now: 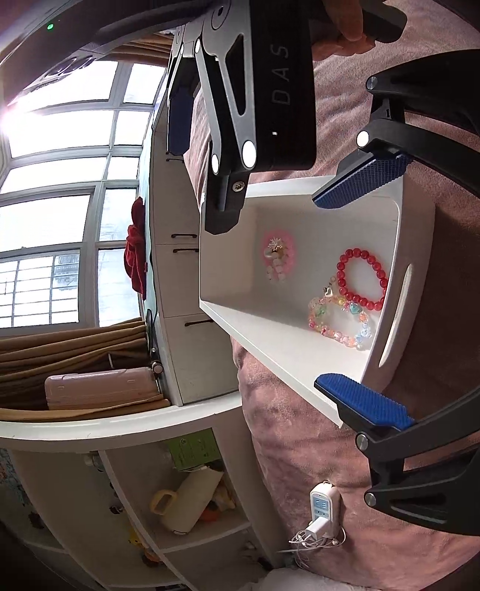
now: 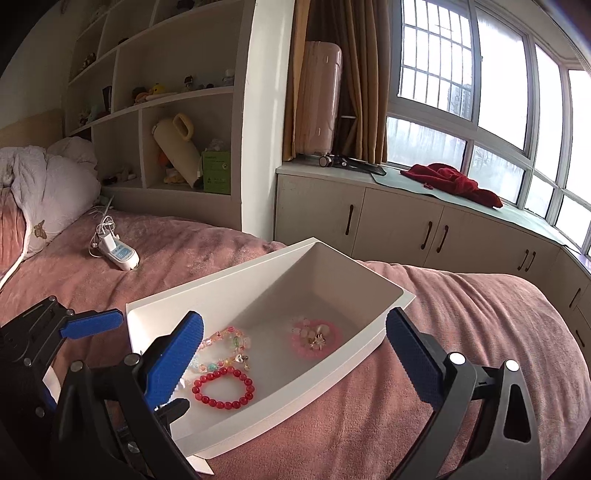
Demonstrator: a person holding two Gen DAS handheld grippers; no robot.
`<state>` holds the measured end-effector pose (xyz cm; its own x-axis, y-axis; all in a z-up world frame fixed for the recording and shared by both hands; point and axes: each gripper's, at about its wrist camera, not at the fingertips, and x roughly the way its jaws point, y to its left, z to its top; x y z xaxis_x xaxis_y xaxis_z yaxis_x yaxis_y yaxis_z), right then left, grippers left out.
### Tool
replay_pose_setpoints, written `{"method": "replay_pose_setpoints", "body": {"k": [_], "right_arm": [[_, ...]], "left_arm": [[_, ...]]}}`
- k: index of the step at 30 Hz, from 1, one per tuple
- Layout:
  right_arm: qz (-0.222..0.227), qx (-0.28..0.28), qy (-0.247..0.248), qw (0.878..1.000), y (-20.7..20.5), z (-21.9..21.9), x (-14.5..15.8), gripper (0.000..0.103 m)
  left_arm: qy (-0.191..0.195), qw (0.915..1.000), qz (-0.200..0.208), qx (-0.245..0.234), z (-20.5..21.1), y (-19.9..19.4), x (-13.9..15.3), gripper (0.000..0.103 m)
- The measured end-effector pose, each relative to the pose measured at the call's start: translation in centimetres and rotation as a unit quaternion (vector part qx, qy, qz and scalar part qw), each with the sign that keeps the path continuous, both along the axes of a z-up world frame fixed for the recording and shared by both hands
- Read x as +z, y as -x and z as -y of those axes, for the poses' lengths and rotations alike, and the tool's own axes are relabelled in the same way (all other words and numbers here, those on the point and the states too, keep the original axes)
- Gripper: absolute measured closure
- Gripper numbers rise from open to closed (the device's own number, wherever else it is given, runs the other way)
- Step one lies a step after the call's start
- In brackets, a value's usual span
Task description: Organize jewelry
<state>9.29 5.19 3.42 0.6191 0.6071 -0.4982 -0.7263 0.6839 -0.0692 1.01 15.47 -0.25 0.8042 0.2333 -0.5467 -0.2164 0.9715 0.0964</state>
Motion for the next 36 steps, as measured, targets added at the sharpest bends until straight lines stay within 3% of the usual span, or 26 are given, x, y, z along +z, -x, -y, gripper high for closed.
{"method": "replay_pose_setpoints", "body": {"k": [8,15,24,36], "right_arm": [[0.029,-0.009,-0.019,0.999,2.1,1.4,-1.1,0.005],[0.006,-0.022,-0.038,0.999,1.7,3.1,-2.9,0.005],[0.006,-0.019,-0.021,1.0,2.3,2.9,-4.8,0.005],[0.015,-0.02,-0.018,1.0,2.4,3.2,-4.8,0.005]], "left_arm": [[-0.02,0.9991,0.013,-0.034,0.9,1.9,-0.8,0.008],[0.014,0.9992,0.038,-0.005,-1.3,3.0,-0.7,0.008],[-0.011,0.9984,0.053,0.017,-1.2,2.8,-0.3,0.008],[0.012,0.9983,0.052,0.024,-1.9,2.5,-0.4,0.008]]}}
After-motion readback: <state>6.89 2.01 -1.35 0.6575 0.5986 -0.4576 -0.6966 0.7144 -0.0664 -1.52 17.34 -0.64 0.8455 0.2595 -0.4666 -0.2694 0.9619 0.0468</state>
